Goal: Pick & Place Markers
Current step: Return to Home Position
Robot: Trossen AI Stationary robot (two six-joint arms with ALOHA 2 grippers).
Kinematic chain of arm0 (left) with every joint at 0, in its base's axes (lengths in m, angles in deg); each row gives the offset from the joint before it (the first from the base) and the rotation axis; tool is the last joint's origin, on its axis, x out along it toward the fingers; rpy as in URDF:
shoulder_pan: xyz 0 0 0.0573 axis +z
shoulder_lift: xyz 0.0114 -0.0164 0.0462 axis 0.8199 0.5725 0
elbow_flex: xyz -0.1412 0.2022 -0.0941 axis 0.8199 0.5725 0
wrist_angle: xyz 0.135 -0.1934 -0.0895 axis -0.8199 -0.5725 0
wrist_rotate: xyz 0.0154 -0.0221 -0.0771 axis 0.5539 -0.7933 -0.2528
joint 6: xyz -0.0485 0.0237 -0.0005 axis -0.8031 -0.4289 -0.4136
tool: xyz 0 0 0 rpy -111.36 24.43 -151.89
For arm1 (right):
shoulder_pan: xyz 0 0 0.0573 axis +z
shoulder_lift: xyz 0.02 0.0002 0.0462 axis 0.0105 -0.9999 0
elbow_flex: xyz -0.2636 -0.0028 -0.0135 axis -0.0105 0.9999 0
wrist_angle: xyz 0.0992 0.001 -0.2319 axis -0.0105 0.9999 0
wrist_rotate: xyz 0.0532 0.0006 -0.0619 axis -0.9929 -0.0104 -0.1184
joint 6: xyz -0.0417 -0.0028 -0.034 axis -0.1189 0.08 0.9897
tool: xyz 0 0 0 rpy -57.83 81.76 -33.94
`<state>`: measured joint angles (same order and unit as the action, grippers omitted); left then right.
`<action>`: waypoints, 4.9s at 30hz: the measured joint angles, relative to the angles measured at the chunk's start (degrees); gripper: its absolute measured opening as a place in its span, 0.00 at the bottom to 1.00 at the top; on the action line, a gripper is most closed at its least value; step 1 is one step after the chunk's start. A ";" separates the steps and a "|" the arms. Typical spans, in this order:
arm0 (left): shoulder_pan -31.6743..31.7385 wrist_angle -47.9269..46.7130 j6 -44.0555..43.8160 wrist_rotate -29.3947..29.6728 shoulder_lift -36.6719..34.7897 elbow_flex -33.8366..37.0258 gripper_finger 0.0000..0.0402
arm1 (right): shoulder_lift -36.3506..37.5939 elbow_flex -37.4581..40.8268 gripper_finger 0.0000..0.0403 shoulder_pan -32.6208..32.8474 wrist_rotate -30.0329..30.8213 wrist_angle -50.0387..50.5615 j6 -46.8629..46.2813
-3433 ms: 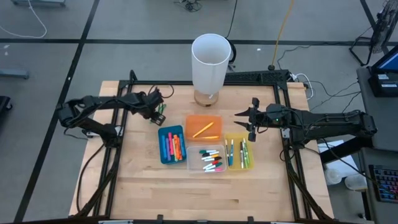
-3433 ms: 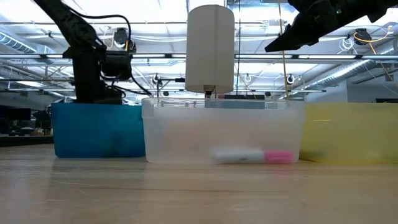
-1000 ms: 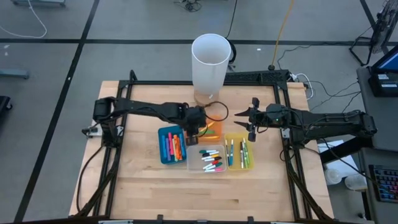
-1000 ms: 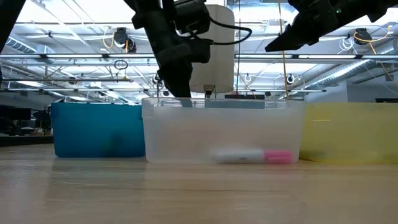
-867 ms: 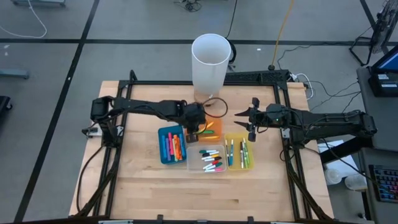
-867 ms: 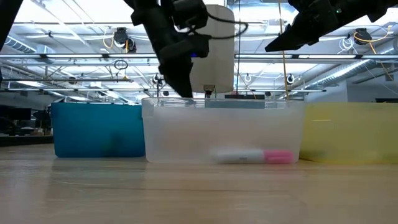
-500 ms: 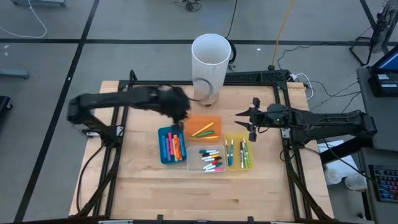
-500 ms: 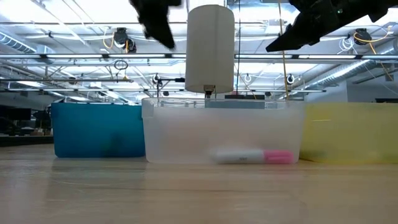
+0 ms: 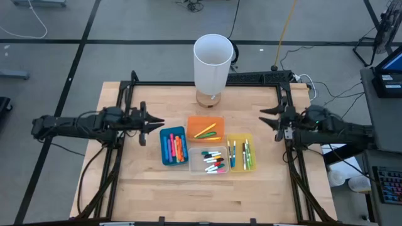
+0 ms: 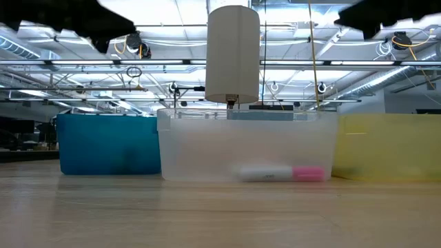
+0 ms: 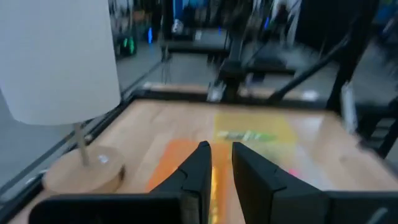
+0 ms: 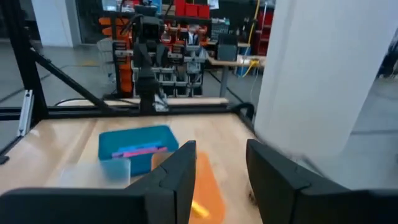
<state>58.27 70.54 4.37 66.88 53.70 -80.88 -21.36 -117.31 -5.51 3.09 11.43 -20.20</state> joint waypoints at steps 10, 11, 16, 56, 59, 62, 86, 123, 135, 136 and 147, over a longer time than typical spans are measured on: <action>-0.83 17.51 -4.90 -0.65 -11.22 21.37 0.17 | 7.74 20.68 0.32 0.00 -0.24 -19.82 -10.11; -0.83 18.96 -5.26 -0.65 -11.24 22.60 0.17 | 7.74 21.71 0.32 0.00 -0.26 -20.65 -10.19; -1.56 19.35 -4.14 -0.60 -11.15 24.66 0.17 | 7.77 26.32 0.32 0.00 -0.26 -24.28 -8.46; -2.99 20.40 -2.60 1.12 -11.11 24.61 0.17 | 7.24 32.89 0.32 0.00 1.20 -30.89 -5.68; -2.99 20.40 -2.60 1.13 -11.11 24.61 0.17 | 7.24 32.91 0.32 0.00 1.20 -30.89 -5.69; -2.98 20.40 -2.58 1.13 -11.11 24.59 0.17 | 7.24 32.91 0.32 0.00 1.20 -30.89 -5.68; -2.98 20.38 -2.58 1.15 -11.11 24.55 0.17 | 7.24 32.91 0.32 0.01 1.20 -30.89 -5.68; -2.98 20.38 -2.58 1.17 -11.10 24.55 0.17 | 7.24 32.91 0.32 0.02 1.20 -30.87 -5.70; -2.99 20.38 -2.58 1.18 -11.11 24.55 0.17 | 7.24 32.91 0.32 0.02 1.19 -30.88 -5.69; -2.97 20.39 -2.58 1.17 -11.10 24.55 0.17 | 7.24 32.91 0.32 0.01 1.18 -30.87 -5.69; -2.99 20.38 -2.58 1.16 -11.09 24.55 0.17 | 7.25 32.91 0.32 0.02 1.19 -30.87 -5.68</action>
<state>55.28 90.92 1.79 68.05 42.61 -56.33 -14.11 -84.40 -5.49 4.28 -19.44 -25.88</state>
